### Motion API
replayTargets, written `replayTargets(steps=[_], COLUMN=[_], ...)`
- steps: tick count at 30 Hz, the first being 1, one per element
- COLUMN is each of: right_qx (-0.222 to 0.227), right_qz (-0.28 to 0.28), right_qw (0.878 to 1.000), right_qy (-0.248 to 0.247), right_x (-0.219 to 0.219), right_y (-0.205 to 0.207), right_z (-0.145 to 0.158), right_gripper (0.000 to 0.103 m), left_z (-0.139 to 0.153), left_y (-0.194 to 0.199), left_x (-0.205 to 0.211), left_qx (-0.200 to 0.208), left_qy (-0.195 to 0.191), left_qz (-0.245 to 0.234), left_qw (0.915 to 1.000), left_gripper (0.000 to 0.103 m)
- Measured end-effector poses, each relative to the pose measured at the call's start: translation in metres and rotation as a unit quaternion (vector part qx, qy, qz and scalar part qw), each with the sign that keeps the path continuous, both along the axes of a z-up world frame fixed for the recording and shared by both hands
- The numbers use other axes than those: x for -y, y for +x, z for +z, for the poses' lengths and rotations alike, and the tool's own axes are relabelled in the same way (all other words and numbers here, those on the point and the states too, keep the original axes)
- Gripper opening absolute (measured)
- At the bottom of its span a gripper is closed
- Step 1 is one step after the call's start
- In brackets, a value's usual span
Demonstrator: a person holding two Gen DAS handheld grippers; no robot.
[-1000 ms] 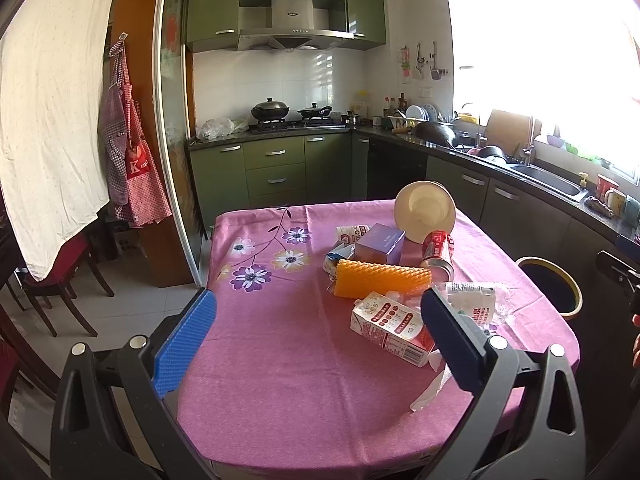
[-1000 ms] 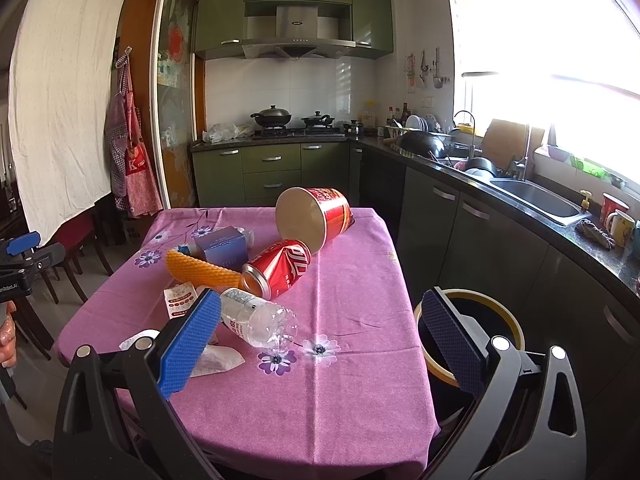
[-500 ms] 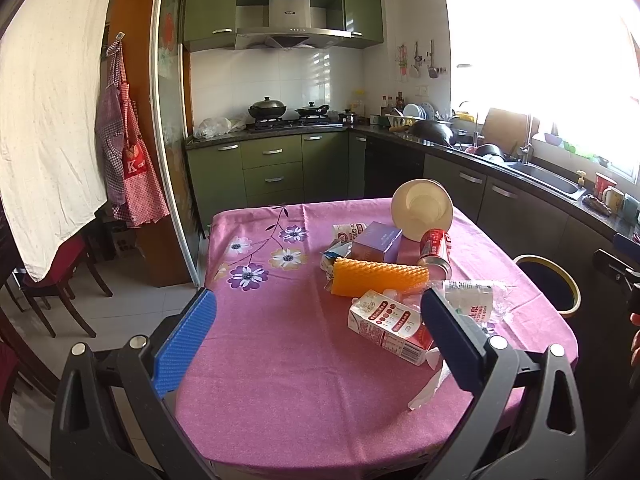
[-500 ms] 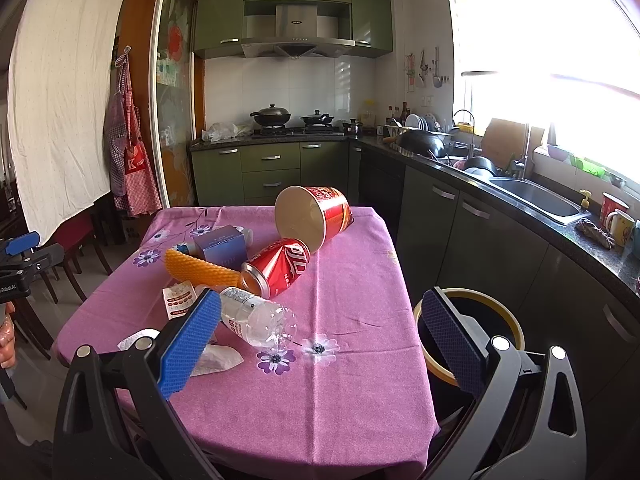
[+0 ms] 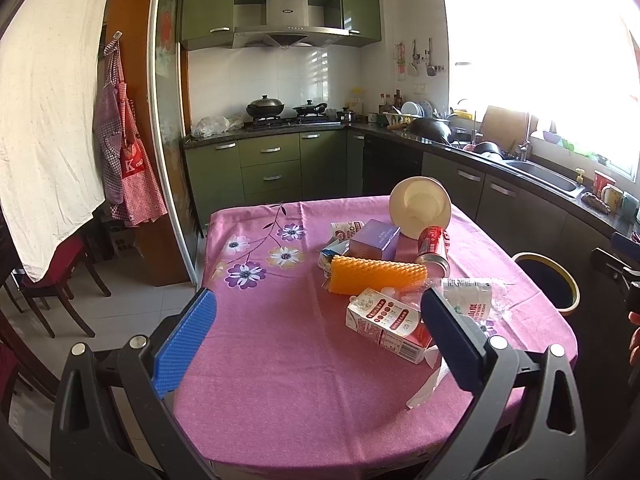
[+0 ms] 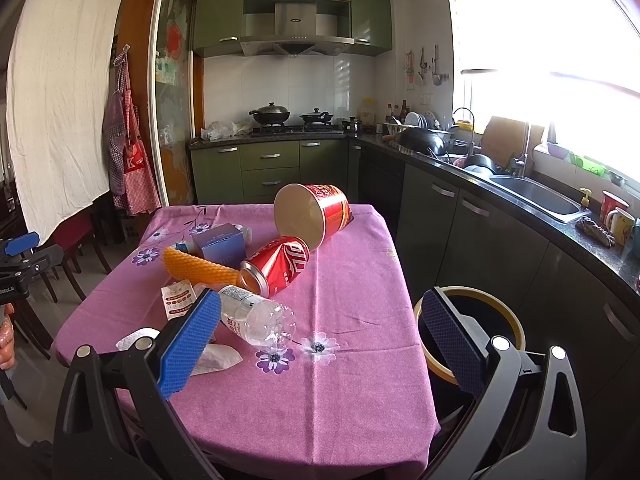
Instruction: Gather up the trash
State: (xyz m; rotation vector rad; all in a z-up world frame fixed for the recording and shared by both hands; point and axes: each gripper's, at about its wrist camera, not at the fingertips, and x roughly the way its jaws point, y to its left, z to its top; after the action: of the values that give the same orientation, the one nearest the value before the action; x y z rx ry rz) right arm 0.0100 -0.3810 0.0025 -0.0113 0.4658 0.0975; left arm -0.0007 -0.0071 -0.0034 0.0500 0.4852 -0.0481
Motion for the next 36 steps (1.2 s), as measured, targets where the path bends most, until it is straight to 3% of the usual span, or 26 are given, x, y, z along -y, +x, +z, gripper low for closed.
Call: replayTargets(steps=[30, 36], right_qx=[-0.003, -0.008], right_qz=[-0.001, -0.003], right_qw=[1.000, 1.000], right_qy=[0.000, 0.000], right_x=[0.001, 0.004], right_y=[0.004, 0.019], right_z=[-0.006, -0.025], right_gripper=[0.099, 0.099], left_z=[-0.001, -0.005], left_y=[0.000, 0.013], left_x=[0.002, -0.002], left_qx=[-0.001, -0.011], left_qy=[0.000, -0.006], left_qz=[-0.002, -0.008], left_qw=[1.0000, 0.9999], left_gripper=[0.097, 0.097])
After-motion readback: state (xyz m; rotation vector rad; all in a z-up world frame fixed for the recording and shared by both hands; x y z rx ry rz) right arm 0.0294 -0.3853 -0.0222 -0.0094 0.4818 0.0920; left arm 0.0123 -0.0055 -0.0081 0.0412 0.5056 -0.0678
